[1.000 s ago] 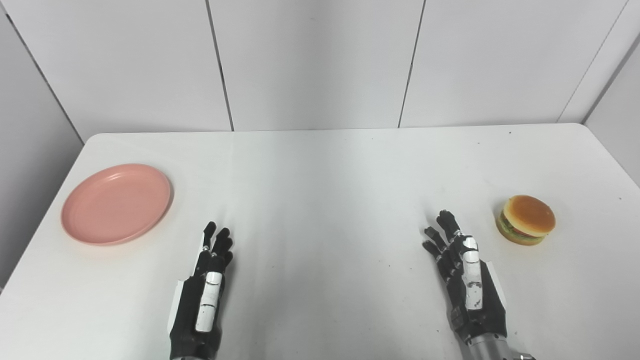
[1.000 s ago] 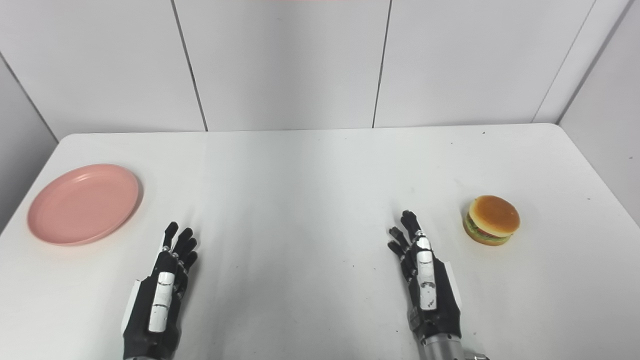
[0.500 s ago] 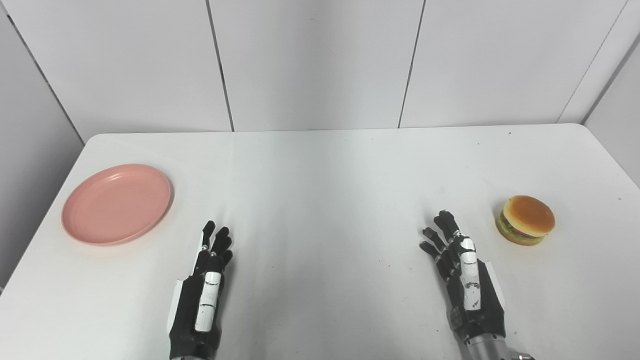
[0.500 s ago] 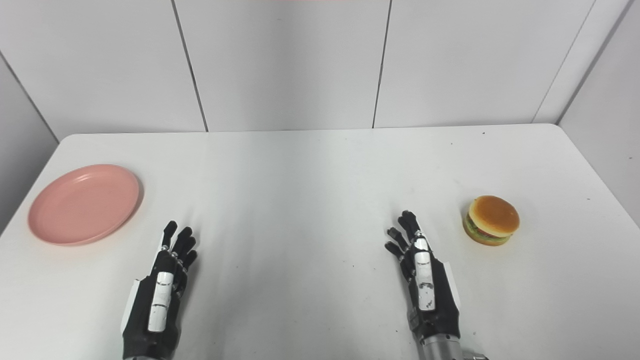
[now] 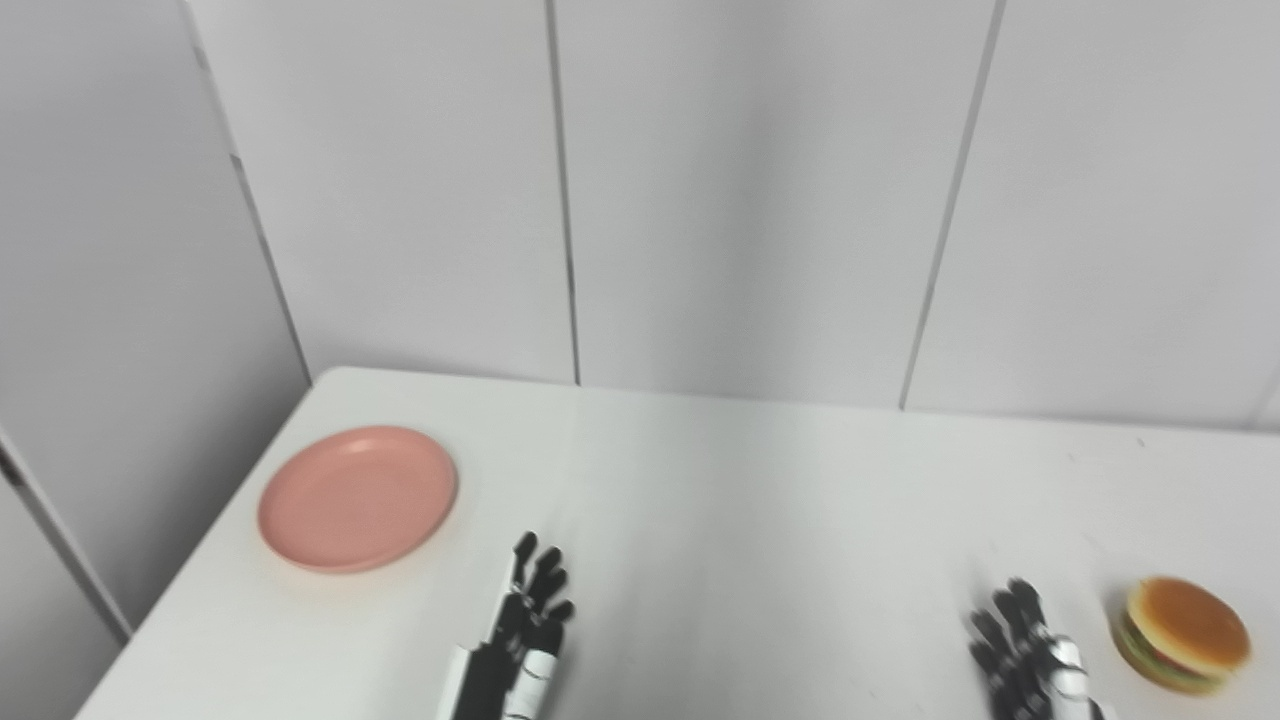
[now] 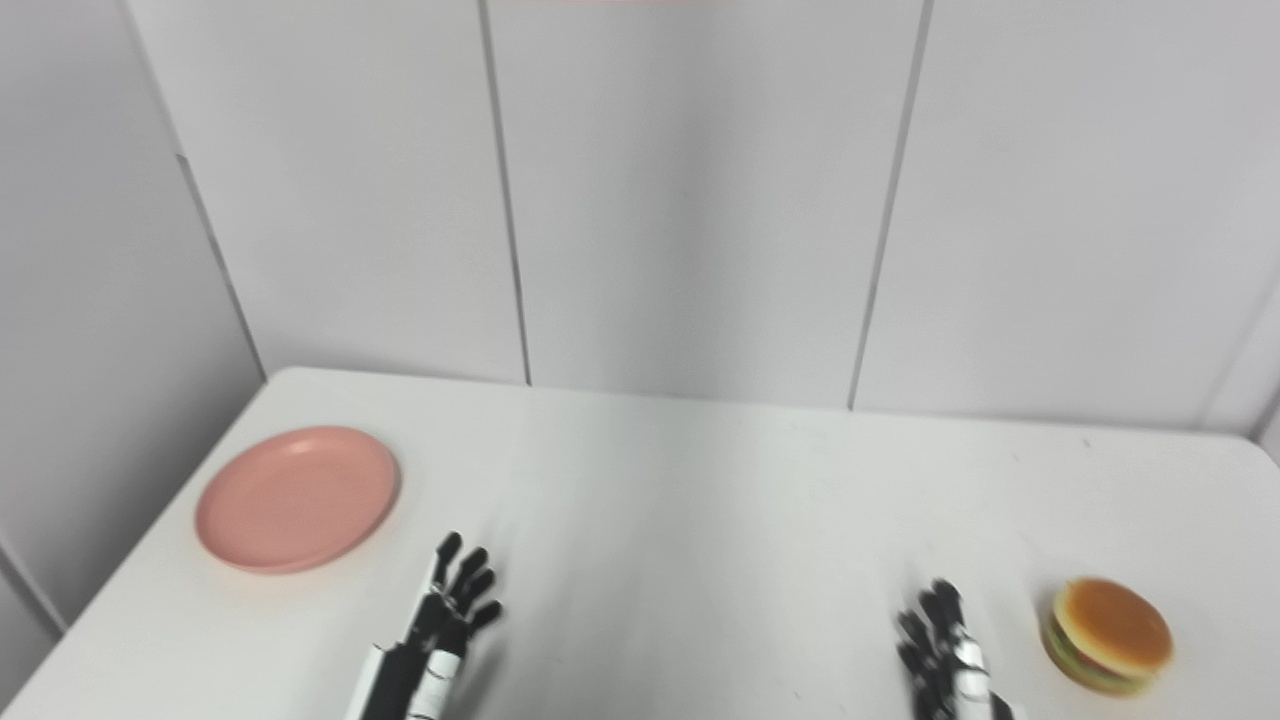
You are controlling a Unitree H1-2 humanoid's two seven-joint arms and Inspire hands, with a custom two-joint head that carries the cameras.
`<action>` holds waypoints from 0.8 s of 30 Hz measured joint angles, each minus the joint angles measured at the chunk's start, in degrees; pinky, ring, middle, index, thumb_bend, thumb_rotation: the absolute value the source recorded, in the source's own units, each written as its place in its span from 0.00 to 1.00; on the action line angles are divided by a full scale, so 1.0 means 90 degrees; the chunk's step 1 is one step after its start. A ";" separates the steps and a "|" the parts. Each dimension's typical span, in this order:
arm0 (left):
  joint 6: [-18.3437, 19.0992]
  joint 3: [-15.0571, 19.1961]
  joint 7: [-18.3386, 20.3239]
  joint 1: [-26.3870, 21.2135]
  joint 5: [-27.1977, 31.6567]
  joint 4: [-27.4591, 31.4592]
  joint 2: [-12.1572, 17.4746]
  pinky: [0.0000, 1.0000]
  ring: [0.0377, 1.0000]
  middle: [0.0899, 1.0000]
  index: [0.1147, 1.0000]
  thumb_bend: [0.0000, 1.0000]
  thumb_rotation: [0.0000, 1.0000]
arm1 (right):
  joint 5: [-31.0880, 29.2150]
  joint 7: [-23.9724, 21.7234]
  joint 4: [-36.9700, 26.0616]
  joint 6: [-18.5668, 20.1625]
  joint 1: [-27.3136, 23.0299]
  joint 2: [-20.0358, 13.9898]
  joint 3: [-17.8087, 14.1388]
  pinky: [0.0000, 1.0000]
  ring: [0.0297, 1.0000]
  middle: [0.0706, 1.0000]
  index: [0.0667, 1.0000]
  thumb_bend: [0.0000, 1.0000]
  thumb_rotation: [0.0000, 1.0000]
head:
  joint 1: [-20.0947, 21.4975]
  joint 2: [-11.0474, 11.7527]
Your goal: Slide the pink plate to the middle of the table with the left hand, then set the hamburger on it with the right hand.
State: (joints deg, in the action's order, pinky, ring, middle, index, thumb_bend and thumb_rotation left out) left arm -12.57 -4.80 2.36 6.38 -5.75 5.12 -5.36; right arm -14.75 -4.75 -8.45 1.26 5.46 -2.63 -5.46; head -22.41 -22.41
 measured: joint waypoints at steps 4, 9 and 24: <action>-0.0032 -0.0033 -0.0103 -0.0007 -0.0076 -0.0007 0.0000 0.88 0.93 0.96 0.98 0.66 0.88 | -0.0051 -0.0007 0.0004 0.0006 -0.0002 -0.0006 -0.0021 1.00 1.00 1.00 1.00 0.67 1.00 | -0.0020 -0.0029; -0.0033 -0.0044 -0.0094 -0.0012 -0.0050 -0.0005 0.0025 0.88 0.93 0.97 0.99 0.69 0.90 | -0.0064 0.0021 -0.0046 0.0079 0.0016 0.0008 -0.0011 1.00 1.00 1.00 1.00 0.65 1.00 | 0.0273 -0.0205; 0.1535 0.0628 0.0025 -0.0556 0.1271 0.1651 0.0507 0.85 0.89 0.89 0.94 0.89 0.89 | 0.0090 0.0298 -0.0358 0.0330 0.0049 0.0211 0.0175 0.95 0.94 0.98 0.97 0.71 1.00 | 0.0986 -0.1112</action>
State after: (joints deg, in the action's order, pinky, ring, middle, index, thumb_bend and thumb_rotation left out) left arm 1.25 0.85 2.59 1.37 5.70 19.97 -0.80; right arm -13.94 -2.07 -11.67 4.22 5.91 -0.73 -3.88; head -13.54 -32.42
